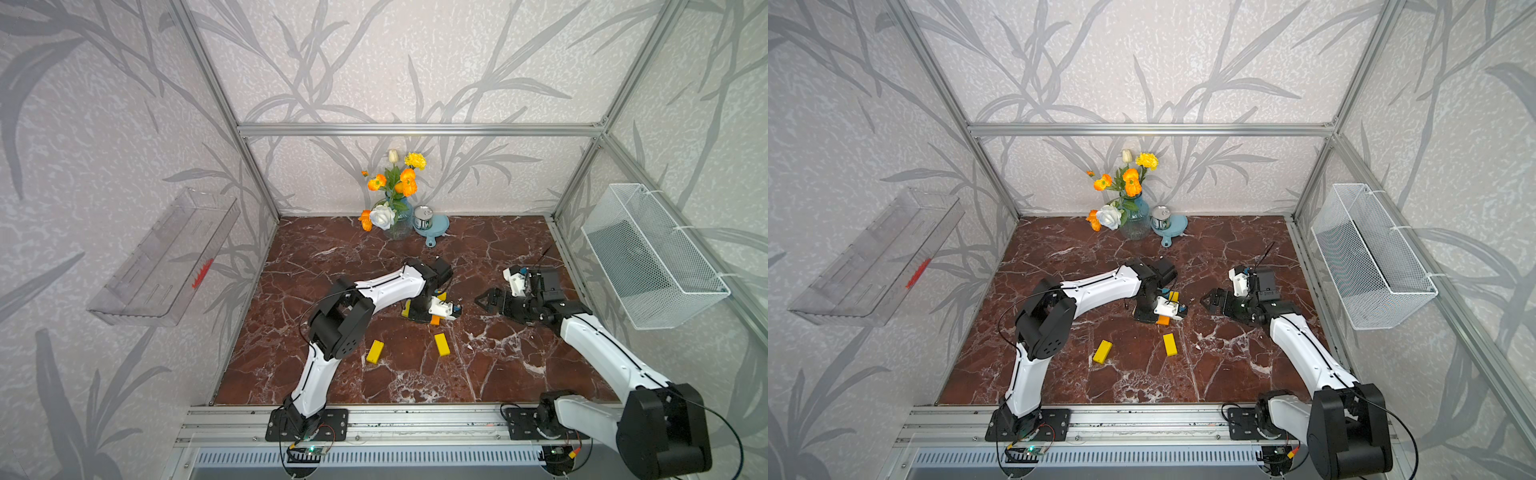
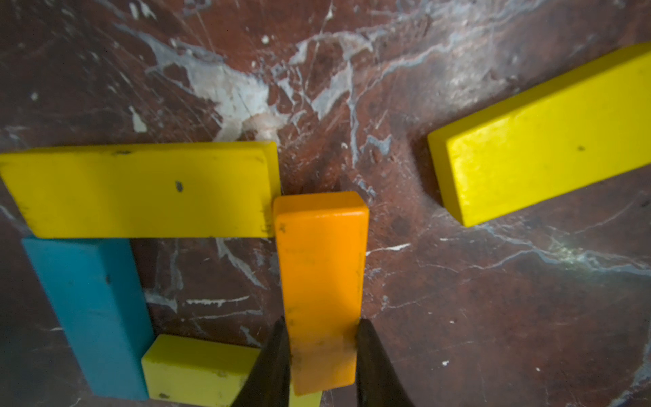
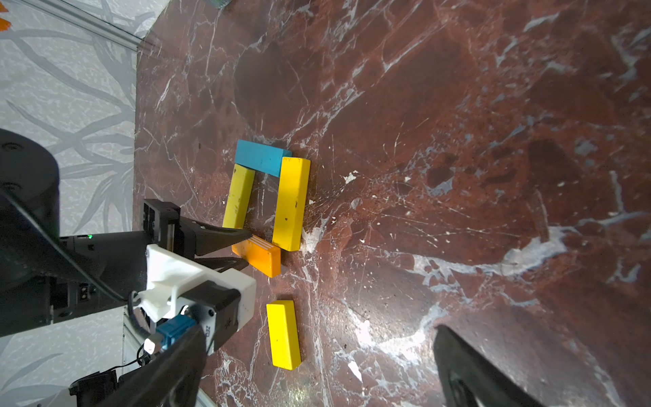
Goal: Assemble the letter p with building blocks
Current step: Assemble the building block at the center of the board.
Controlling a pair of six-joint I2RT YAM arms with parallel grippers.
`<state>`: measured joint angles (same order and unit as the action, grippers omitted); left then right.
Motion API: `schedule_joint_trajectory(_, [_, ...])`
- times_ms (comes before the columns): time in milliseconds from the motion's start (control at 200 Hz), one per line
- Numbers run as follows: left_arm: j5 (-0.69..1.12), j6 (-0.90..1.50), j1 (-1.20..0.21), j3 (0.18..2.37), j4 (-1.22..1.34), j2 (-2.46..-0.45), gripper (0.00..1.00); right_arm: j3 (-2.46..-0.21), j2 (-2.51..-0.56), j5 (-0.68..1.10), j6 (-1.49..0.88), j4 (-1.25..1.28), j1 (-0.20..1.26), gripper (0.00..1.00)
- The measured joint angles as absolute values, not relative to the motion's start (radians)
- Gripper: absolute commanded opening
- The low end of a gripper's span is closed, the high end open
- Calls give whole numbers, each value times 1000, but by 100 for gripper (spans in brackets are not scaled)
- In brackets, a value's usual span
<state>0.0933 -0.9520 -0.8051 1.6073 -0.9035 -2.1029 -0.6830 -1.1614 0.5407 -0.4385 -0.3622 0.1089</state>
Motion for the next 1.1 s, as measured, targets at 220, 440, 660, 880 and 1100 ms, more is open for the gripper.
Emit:
schedule_joint_trajectory(220, [72, -959, -810, 1607, -904, -2103, 0, -680, -1161, 546, -441, -361, 109, 99])
schedule_joint_trajectory(440, [57, -962, -815, 1607, -908, -2103, 12, -679, -1161, 550, -441, -361, 109, 99])
schedule_joint_trajectory(660, [57, -972, -818, 1607, -907, -2103, 53, -674, -1161, 551, -441, -359, 109, 99])
schedule_joint_trajectory(880, [52, -973, -819, 1607, -904, -2103, 96, -674, -1160, 550, -441, -359, 109, 99])
schedule_joint_trajectory(1100, [49, -958, -819, 1599, -877, -2095, 100, -674, -1134, 533, -441, -366, 96, 99])
